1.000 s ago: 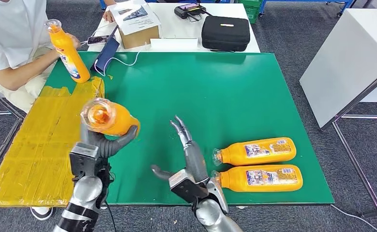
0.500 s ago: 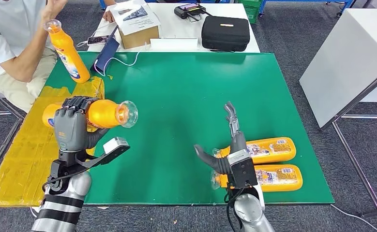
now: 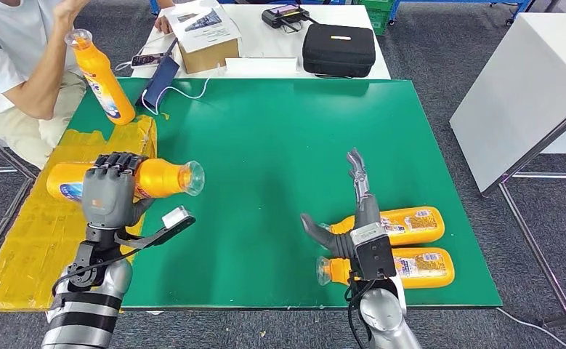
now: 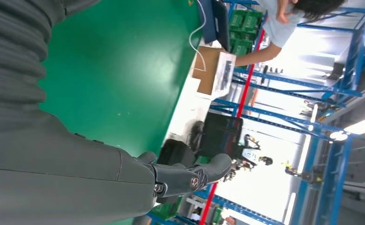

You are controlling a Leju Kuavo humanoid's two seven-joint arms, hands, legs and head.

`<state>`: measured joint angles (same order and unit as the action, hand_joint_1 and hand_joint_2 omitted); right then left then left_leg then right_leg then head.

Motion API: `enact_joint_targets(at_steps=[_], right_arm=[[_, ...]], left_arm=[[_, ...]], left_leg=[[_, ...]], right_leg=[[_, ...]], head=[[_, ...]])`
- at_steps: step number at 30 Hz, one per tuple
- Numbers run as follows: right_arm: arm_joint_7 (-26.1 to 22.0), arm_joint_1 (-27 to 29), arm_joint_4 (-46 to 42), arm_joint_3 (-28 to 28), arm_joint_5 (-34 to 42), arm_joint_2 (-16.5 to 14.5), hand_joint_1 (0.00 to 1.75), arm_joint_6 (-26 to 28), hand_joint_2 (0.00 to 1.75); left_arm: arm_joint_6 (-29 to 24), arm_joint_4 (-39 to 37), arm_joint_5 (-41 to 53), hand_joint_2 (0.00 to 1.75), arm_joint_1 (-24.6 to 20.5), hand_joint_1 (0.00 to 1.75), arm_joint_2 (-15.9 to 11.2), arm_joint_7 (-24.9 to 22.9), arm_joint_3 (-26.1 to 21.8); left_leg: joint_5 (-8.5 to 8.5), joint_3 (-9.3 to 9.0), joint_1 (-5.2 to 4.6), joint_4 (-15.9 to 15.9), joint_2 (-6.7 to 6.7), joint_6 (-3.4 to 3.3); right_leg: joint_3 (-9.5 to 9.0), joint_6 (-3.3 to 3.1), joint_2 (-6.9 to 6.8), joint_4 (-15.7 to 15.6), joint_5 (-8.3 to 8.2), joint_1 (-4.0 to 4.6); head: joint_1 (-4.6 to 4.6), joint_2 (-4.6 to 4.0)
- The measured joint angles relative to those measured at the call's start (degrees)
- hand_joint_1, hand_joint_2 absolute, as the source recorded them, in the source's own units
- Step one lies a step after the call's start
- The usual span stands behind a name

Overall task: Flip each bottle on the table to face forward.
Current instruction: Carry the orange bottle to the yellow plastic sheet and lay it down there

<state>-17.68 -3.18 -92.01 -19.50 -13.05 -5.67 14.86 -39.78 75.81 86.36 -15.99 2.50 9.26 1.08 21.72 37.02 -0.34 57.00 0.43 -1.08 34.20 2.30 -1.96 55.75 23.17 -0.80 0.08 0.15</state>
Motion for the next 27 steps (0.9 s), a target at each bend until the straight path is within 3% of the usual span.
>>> enact_joint_targets(at_steps=[5,14,18,22,27], right_arm=[[0.2,-2.8,0.9,-0.5,-0.2,0.3,0.00,-0.4,1.75],[0.4,-6.4,3.9,-1.7,-0.5,0.7,0.00,-0.9,1.75],[0.4,-7.6,5.3,-2.6,-1.2,0.7,0.00,-1.0,1.75],[0.5,-8.1,6.2,-3.2,-2.0,0.8,0.00,-0.8,1.75],[0.7,-8.7,7.1,-3.7,-2.5,1.0,0.00,-0.6,1.75]], left_arm=[[0.0,-8.2,3.3,1.75,-1.6,1.75,-2.4,-7.9,4.5],[0.0,-20.9,2.5,1.75,-4.9,1.74,-3.7,-7.5,6.1],[0.0,-26.8,2.3,1.75,-6.7,0.10,-3.8,-8.9,6.6],[0.0,-31.9,2.9,1.75,-8.2,0.00,-3.8,-10.7,6.6],[0.0,-38.0,3.4,1.75,-10.6,0.00,-3.8,-13.5,6.7]], left_leg=[[-0.04,-0.01,0.00,0.0,0.01,0.00],[-0.04,0.02,0.00,0.0,-0.02,-0.01],[-0.04,0.03,0.00,0.0,-0.01,-0.01],[-0.04,0.03,0.00,0.0,-0.02,-0.01],[-0.04,0.03,0.00,0.0,-0.04,-0.01]], right_leg=[[-0.01,0.00,0.01,0.0,-0.03,0.00],[-0.01,0.01,-0.01,0.0,-0.03,0.00],[0.00,0.01,-0.01,0.0,-0.03,0.00],[0.00,0.01,-0.01,0.0,-0.03,0.01],[0.00,0.01,-0.02,0.0,-0.03,0.00]], head=[[0.00,0.00],[0.01,0.00],[0.01,0.00],[0.00,0.00],[0.02,0.00]])
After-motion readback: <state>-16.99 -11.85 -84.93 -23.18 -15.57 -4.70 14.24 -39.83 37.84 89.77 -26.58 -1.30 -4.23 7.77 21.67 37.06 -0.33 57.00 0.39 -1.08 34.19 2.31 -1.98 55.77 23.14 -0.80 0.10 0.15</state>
